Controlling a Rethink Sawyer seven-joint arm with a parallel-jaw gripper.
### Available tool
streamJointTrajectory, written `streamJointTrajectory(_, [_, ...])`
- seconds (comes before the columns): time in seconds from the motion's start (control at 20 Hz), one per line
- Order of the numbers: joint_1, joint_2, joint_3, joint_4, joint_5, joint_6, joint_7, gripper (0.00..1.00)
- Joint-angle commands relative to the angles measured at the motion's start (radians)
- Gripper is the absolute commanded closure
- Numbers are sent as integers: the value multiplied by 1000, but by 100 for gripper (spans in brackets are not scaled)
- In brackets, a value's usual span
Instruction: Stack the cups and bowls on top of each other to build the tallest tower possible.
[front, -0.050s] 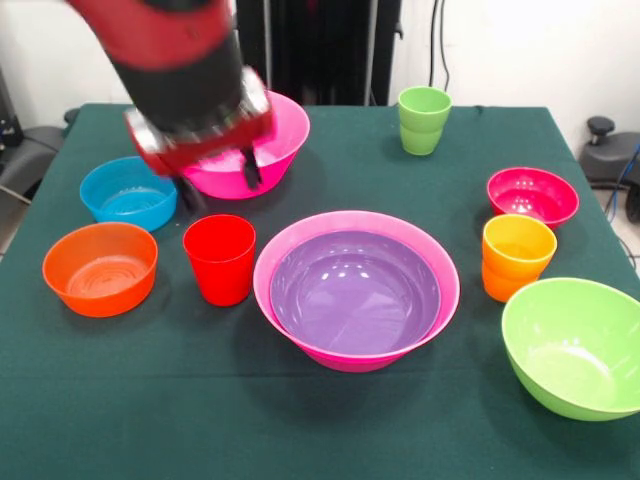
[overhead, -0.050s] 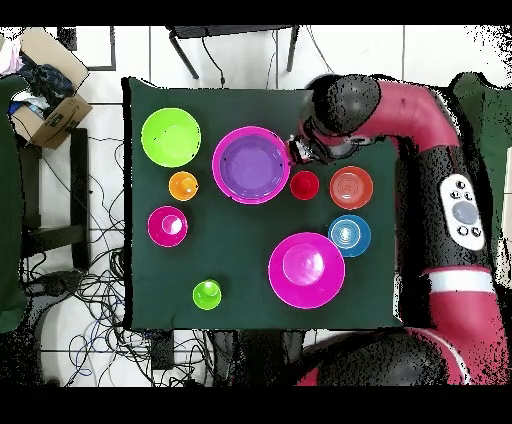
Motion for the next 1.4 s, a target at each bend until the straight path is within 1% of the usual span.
streamJointTrajectory(0.05, [-84, -171, 20, 266, -28, -102, -304, 0])
streamJointTrajectory(0.2, [-123, -198, 40, 341, -35, -142, -286, 0])
streamJointTrajectory(0.45, [-165, -204, 59, 448, -44, -249, -209, 0])
streamJointTrajectory(0.7, [-179, -217, 47, 521, -45, -343, -111, 0])
streamJointTrajectory(0.8, [-184, -218, 37, 546, -39, -385, -66, 0])
streamJointTrajectory(0.9, [-196, -207, 34, 573, -10, -427, -18, 0])
streamJointTrajectory(1.05, [-193, -205, 13, 586, -19, -475, 15, 0])
streamJointTrajectory(1.15, [-195, -200, 2, 590, -14, -490, 31, 0])
streamJointTrajectory(1.25, [-203, -195, 0, 593, -6, -495, 25, 0])
streamJointTrajectory(1.4, [-205, -191, -8, 584, -14, -490, 7, 0])
